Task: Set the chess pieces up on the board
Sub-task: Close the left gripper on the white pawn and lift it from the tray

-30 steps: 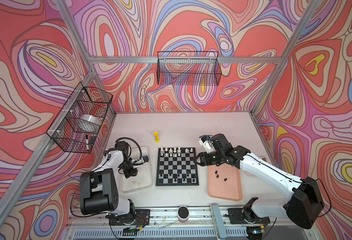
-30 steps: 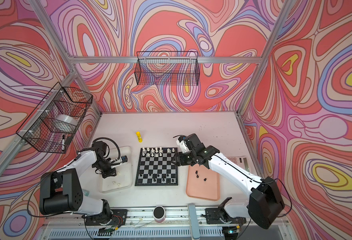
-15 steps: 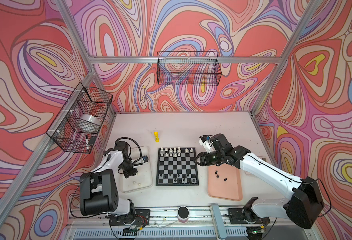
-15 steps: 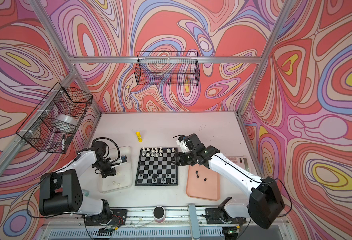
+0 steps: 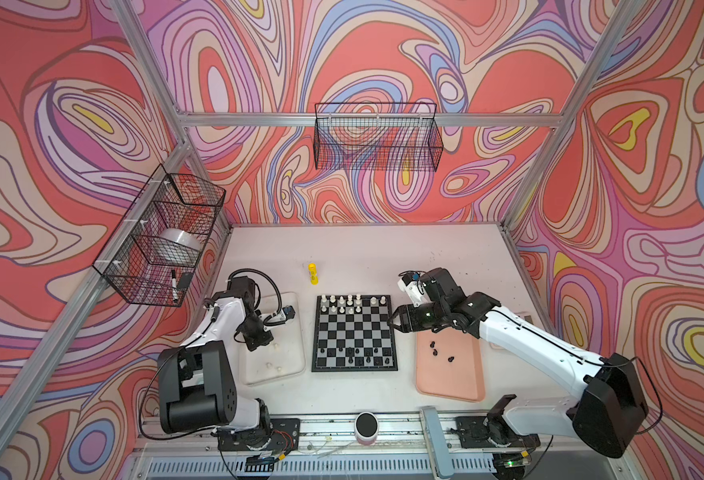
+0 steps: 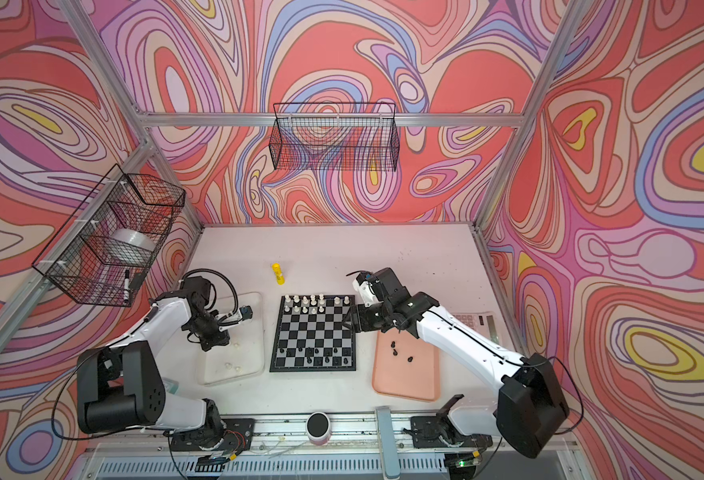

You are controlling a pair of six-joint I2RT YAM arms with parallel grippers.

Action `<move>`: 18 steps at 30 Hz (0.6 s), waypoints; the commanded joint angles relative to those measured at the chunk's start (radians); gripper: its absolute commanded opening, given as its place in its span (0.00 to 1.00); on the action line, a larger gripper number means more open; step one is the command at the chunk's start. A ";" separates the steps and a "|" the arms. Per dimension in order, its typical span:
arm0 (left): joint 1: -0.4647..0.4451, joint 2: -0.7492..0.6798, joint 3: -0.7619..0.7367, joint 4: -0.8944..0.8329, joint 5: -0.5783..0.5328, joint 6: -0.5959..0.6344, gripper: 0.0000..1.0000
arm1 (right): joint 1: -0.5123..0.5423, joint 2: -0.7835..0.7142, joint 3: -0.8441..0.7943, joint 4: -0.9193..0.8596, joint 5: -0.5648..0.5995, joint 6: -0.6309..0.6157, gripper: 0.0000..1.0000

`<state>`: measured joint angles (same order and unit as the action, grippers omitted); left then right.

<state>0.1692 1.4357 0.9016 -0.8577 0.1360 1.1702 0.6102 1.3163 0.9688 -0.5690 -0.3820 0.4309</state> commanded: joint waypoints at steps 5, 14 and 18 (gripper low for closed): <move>-0.026 -0.009 0.157 -0.142 0.065 -0.059 0.12 | 0.006 0.002 -0.020 0.029 0.002 -0.005 0.56; -0.210 0.036 0.332 -0.208 0.088 -0.164 0.13 | 0.005 0.007 -0.027 0.036 -0.001 -0.010 0.57; -0.337 0.106 0.457 -0.224 0.090 -0.231 0.13 | 0.005 -0.006 -0.039 0.033 0.003 -0.010 0.56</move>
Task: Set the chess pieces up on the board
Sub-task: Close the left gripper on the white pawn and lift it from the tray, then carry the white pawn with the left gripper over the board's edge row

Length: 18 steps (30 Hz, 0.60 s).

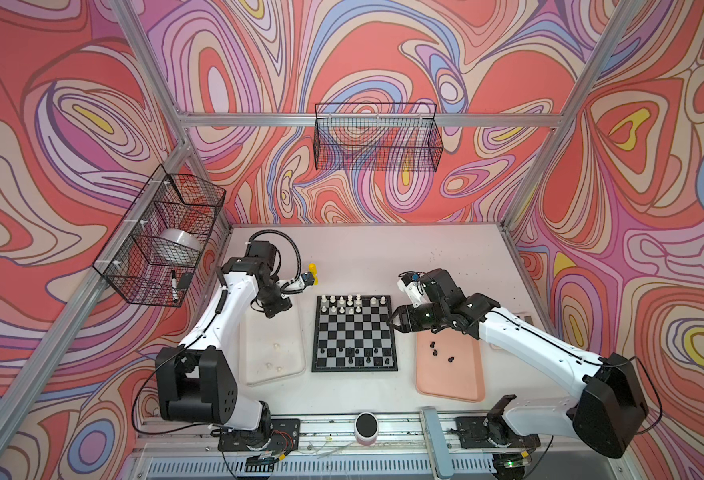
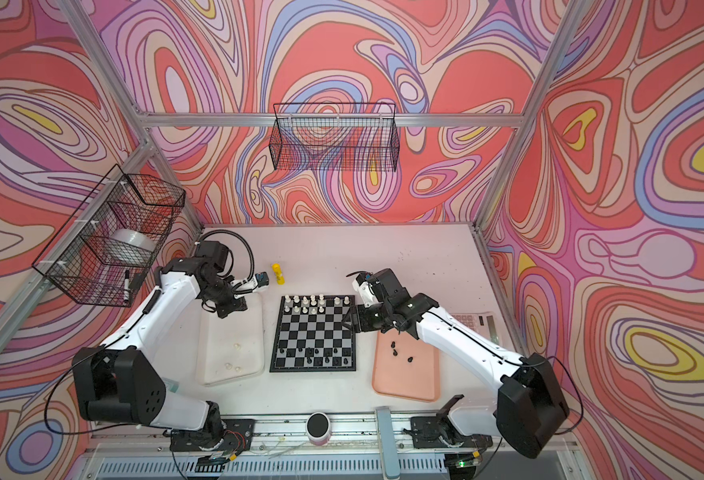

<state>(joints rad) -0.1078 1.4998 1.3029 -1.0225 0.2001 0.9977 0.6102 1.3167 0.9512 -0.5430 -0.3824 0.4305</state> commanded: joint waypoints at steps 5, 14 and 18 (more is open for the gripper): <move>-0.228 0.162 0.212 -0.059 0.013 -0.124 0.13 | 0.005 -0.034 -0.029 -0.021 0.016 -0.011 0.57; -0.439 0.412 0.494 -0.049 -0.002 -0.197 0.13 | 0.006 -0.126 -0.061 -0.080 0.046 0.009 0.57; -0.469 0.499 0.565 -0.038 -0.013 -0.205 0.13 | 0.005 -0.170 -0.075 -0.103 0.060 0.022 0.57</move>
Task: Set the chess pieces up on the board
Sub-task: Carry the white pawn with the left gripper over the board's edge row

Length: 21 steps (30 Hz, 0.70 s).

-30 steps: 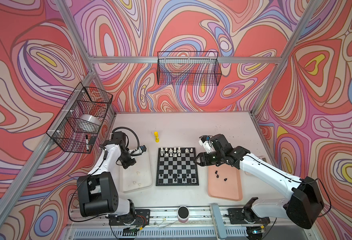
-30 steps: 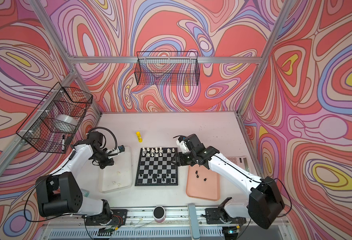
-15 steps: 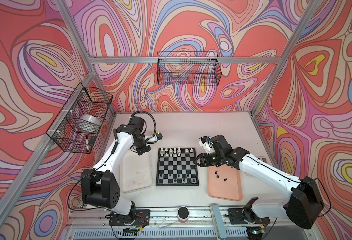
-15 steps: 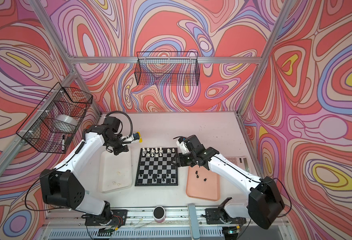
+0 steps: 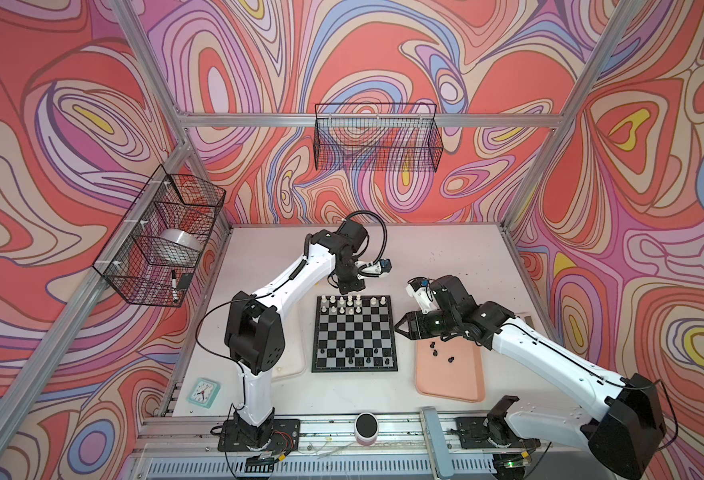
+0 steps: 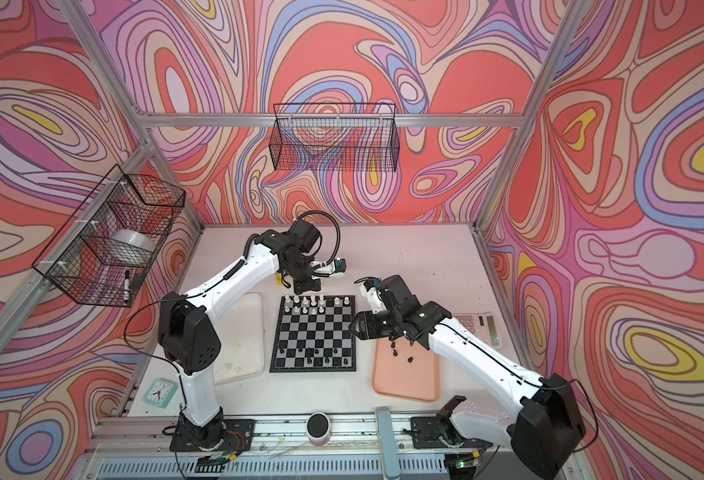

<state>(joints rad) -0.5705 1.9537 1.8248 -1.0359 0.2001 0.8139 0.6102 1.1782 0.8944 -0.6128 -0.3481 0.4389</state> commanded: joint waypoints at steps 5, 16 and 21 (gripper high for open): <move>-0.023 0.101 0.071 -0.005 -0.022 -0.028 0.13 | 0.005 -0.071 -0.032 -0.059 0.039 0.021 0.57; -0.054 0.170 0.077 0.035 -0.059 -0.010 0.13 | 0.005 -0.075 -0.035 -0.063 0.043 0.024 0.57; -0.066 0.194 0.082 0.037 -0.086 0.005 0.13 | 0.005 -0.073 -0.038 -0.063 0.043 0.022 0.57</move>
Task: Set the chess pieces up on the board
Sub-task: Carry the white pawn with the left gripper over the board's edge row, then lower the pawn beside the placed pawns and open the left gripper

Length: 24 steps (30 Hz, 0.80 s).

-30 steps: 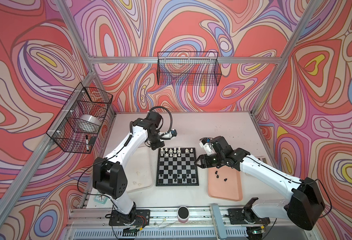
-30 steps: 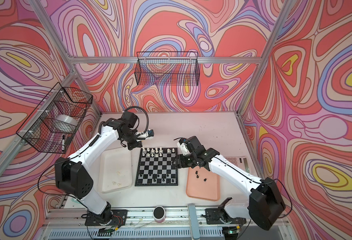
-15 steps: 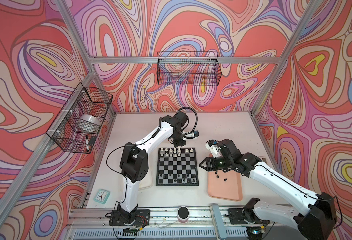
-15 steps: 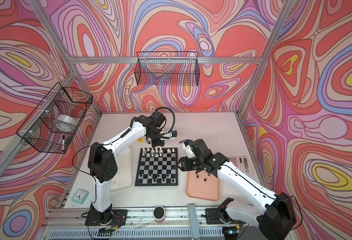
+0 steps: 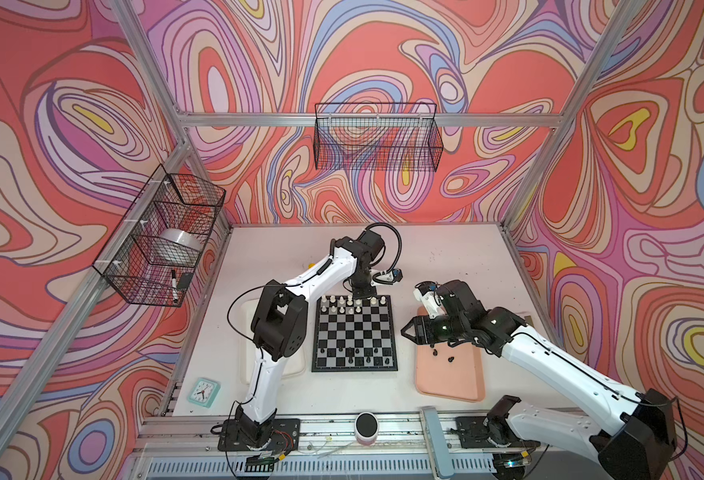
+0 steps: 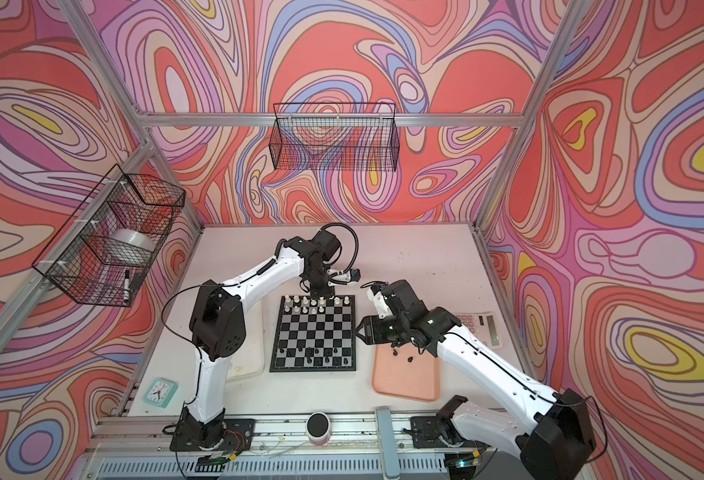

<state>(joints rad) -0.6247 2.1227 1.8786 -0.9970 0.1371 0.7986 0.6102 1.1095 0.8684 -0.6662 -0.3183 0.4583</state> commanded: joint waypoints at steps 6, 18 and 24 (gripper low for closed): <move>-0.013 0.044 0.028 0.006 -0.039 0.031 0.13 | 0.006 -0.002 -0.015 -0.006 0.012 0.003 0.57; -0.021 0.075 0.032 0.014 -0.067 0.051 0.13 | 0.006 0.007 -0.020 0.001 0.010 0.000 0.57; -0.030 0.089 0.033 0.017 -0.084 0.068 0.13 | 0.005 0.004 -0.025 -0.001 0.012 -0.001 0.57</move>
<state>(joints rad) -0.6434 2.1818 1.8851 -0.9741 0.0650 0.8398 0.6102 1.1107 0.8619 -0.6659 -0.3176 0.4583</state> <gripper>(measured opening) 0.135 0.570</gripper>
